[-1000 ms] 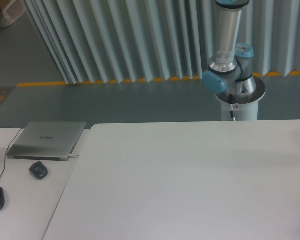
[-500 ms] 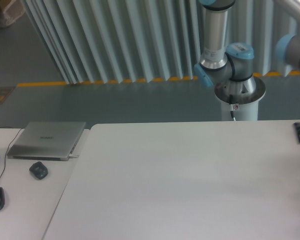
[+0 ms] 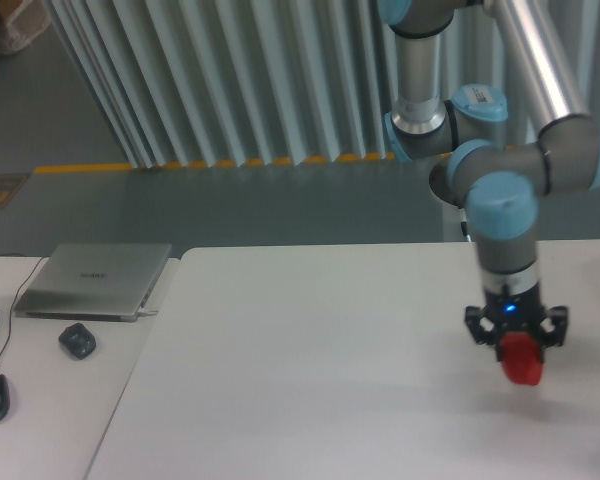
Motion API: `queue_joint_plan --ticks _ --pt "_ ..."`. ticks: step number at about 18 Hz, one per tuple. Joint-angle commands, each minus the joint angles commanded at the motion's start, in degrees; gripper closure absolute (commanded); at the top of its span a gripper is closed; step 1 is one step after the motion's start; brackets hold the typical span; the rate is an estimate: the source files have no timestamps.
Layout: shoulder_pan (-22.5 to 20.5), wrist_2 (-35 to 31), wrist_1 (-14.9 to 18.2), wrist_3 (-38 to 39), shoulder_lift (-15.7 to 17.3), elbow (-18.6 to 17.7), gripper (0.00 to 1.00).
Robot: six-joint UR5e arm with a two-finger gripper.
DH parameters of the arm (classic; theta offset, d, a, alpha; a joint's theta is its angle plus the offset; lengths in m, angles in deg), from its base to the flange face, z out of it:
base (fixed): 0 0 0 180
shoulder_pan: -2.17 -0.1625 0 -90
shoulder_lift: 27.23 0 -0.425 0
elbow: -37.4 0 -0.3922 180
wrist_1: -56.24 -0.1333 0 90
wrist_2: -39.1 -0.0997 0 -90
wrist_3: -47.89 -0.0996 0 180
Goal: Place the red pepper on the table
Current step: 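Lower the gripper holding the red bell pepper toward the table, then open the gripper to release the red pepper onto the table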
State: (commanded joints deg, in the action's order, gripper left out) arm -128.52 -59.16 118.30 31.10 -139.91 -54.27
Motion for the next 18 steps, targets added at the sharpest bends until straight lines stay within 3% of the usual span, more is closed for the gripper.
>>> queue_joint_plan --ticks 1,2,5,9,12,15,17,18 --pt "0.0 0.0 0.0 -0.17 0.0 0.0 0.5" --pt "0.0 0.0 0.0 -0.26 0.0 0.09 0.46" --pt "-0.09 0.09 0.0 -0.7 0.18 0.17 0.0" --pt "-0.35 0.35 0.0 -1.23 0.53 0.96 0.0" --pt "-1.66 0.7 0.35 -7.63 1.41 4.29 0.0" --pt "-4.91 2.98 1.92 -18.68 2.46 7.28 0.0" --pt "-7.55 5.26 5.7 -26.85 3.86 8.87 0.0" --pt "-8.25 6.49 6.93 -36.29 4.04 10.27 0.0"
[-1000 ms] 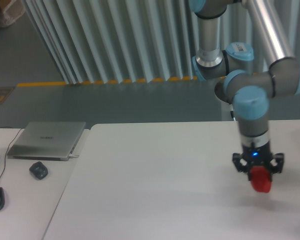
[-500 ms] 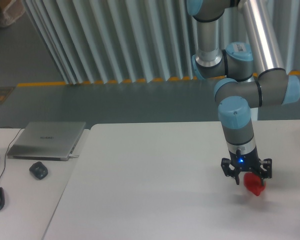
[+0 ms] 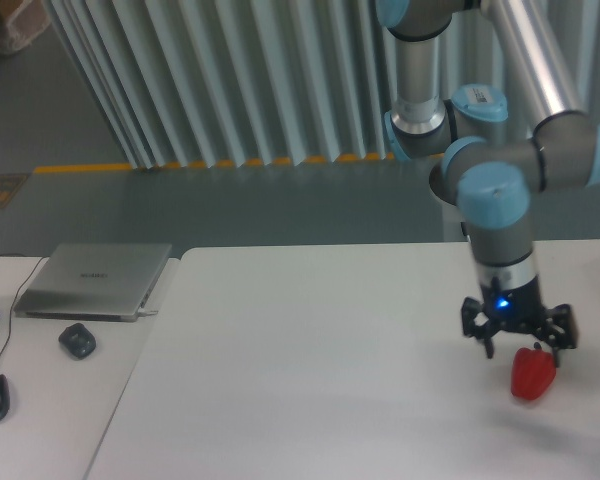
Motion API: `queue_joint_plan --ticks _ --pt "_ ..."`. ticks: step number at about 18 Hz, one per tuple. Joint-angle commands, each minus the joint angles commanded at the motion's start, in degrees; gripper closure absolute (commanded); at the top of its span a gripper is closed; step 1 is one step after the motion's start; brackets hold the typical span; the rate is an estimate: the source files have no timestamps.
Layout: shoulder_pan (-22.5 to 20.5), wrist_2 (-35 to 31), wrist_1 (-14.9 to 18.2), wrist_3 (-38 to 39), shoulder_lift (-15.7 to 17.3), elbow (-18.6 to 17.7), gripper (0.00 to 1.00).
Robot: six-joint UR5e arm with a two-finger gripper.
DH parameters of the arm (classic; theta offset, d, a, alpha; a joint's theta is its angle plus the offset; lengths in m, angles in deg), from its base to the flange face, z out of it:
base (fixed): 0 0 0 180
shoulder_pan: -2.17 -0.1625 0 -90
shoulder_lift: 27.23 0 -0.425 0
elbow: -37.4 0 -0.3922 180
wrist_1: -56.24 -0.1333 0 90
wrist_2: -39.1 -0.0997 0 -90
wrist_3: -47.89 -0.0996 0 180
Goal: Place the red pepper on the table
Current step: 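Open the gripper to release the red pepper onto the table, then raise the open gripper away from the pepper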
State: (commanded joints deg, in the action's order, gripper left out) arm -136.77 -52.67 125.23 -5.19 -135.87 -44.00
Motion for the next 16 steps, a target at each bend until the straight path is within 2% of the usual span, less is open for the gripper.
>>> queue_joint_plan --ticks 4,5,7,11,14,16 --pt "-2.81 0.28 6.41 -17.54 0.0 1.94 0.0" --pt "-4.12 0.1 7.47 -24.72 0.0 2.38 0.0" --pt "-5.36 0.1 7.66 -28.82 0.26 2.3 0.0" --pt "-6.25 0.1 7.31 -33.21 -1.66 2.21 0.0" --pt "-6.95 -2.96 7.22 -47.16 -3.51 3.26 0.0" --pt "-7.3 -3.24 7.22 -50.62 -3.6 3.09 0.0"
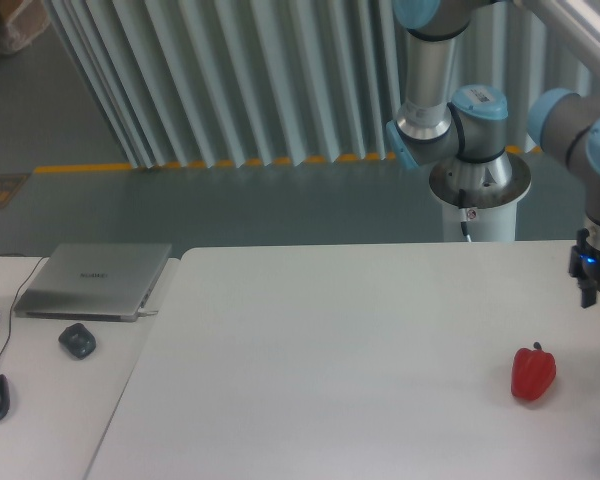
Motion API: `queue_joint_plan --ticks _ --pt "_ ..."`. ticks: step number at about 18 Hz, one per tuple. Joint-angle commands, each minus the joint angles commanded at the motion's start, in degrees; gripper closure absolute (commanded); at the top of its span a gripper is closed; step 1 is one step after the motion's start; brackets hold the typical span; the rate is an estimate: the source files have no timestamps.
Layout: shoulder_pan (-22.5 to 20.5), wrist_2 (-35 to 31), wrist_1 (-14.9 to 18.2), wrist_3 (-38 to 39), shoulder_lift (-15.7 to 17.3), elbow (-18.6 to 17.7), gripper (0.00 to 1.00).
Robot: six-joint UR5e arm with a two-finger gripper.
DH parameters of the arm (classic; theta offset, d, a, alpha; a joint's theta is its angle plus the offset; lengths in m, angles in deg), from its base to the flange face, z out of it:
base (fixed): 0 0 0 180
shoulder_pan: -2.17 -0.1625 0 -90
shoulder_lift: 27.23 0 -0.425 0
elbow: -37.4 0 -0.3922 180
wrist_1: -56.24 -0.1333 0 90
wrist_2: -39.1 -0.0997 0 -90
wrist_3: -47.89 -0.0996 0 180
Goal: Place the red pepper on the table
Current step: 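Raise the open gripper away from the pepper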
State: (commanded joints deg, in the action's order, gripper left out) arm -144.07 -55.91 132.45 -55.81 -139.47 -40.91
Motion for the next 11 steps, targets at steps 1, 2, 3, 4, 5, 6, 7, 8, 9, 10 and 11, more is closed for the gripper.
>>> queue_joint_plan --ticks 1,2,3,4,5,6,7,8,9,10,11 --pt "-0.52 0.26 0.09 -0.18 0.0 -0.26 0.0" --pt "-0.7 1.05 0.0 -0.79 -0.09 -0.53 0.0" --pt "-0.71 1.49 0.0 -1.06 -0.09 -0.62 0.0" --pt "-0.71 1.84 0.0 -1.06 -0.26 -0.62 0.0" --pt "-0.62 2.28 0.0 -1.06 -0.26 -0.7 0.0" --pt "-0.62 2.37 0.0 -1.06 -0.35 -0.7 0.0" --pt "-0.62 2.55 0.0 -1.06 -0.35 -0.7 0.0" --pt "-0.62 3.33 0.0 -0.98 -0.35 -0.7 0.0" --pt "-0.62 3.43 0.0 -0.98 -0.35 -0.7 0.0" --pt "-0.62 3.43 0.0 -0.89 -0.26 -0.7 0.0" --pt "-0.62 3.43 0.0 -0.97 -0.26 -0.7 0.0"
